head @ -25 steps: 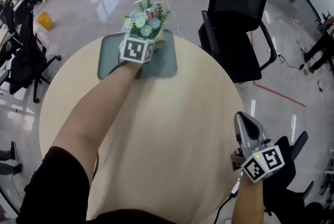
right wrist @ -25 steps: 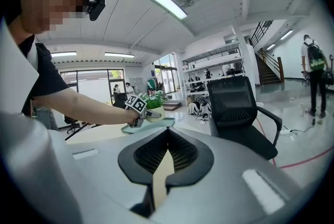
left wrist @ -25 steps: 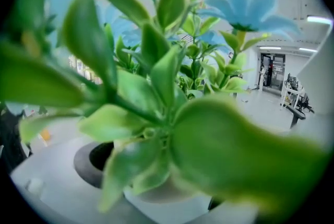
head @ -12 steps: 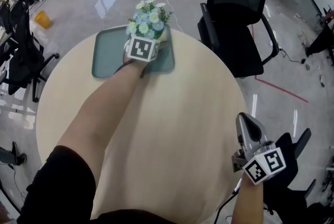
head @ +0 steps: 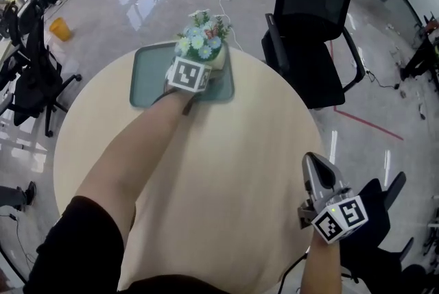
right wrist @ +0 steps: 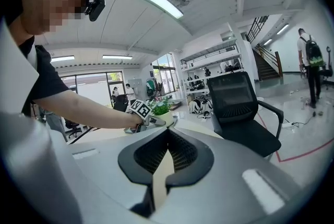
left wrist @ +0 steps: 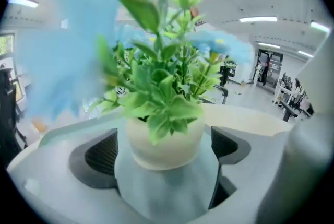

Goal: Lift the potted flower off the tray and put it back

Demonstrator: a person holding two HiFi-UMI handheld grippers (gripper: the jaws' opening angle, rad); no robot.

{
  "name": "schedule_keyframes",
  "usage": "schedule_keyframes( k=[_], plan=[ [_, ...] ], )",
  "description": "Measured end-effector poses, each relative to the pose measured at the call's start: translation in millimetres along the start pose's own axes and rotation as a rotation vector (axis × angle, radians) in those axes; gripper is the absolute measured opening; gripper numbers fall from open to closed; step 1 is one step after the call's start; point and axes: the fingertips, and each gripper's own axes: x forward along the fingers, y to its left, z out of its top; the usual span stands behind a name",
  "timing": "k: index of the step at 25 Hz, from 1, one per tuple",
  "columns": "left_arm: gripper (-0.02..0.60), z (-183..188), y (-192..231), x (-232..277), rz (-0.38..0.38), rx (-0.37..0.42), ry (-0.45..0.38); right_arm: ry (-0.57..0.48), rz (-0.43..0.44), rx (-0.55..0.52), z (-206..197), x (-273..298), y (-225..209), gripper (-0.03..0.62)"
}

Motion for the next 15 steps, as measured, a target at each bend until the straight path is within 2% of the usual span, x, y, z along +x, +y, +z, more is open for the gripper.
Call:
schedule_keyframes(
  k=[10, 13, 15],
  plan=[
    [0.535, -6, 12, -124, -0.064, -0.157, -0.095, -0.002, 0.013, -0.043, 45, -23, 61, 0.014],
    [0.53, -3, 20, -182, -0.087, -0.19, -0.151, -0.001, 0.023, -0.062, 59, -33, 86, 0.014],
    [0.498, 3, 25, -230, -0.091, -0.191, -0.201, -0.004, 0.03, -0.074, 69, -42, 105, 0.014]
  ],
)
